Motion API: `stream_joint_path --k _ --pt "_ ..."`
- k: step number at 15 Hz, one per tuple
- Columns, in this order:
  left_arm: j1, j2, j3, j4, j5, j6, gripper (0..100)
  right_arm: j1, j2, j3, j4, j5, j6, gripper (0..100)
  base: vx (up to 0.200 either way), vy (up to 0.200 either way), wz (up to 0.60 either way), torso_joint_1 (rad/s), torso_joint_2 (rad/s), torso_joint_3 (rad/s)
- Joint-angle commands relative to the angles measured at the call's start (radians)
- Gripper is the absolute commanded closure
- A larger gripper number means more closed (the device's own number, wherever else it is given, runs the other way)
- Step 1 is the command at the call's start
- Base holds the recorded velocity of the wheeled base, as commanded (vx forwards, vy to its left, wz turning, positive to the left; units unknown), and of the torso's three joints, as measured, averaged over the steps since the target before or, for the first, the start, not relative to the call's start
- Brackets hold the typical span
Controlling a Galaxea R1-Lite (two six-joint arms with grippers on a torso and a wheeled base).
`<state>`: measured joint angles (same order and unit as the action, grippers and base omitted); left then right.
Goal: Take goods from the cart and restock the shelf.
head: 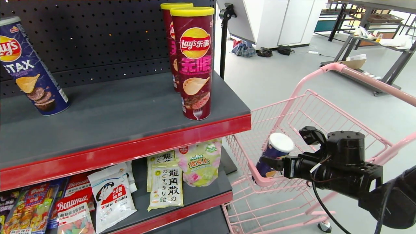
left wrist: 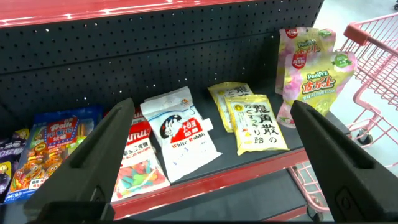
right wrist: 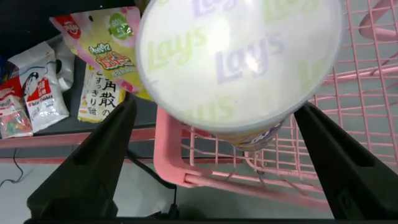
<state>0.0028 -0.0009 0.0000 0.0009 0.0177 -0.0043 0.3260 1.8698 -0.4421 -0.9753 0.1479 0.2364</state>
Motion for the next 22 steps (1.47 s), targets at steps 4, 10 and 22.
stream_joint_path --k 4,10,22 --pt "0.000 0.001 0.000 -0.001 0.001 0.000 0 -0.033 0.135 -0.015 -0.131 -0.001 -0.012 0 0.000 0.000 0.00 0.000 0.00 0.000" --pt "0.000 0.001 0.000 -0.001 0.001 0.000 0 -0.039 0.189 -0.075 -0.164 -0.001 -0.014 0 0.000 0.000 0.00 0.000 0.00 0.000" --pt "0.000 0.001 0.000 -0.001 0.001 0.000 0 -0.087 -0.035 -0.216 -0.115 -0.048 -0.203 100 0.000 0.000 0.00 0.000 0.00 0.000"
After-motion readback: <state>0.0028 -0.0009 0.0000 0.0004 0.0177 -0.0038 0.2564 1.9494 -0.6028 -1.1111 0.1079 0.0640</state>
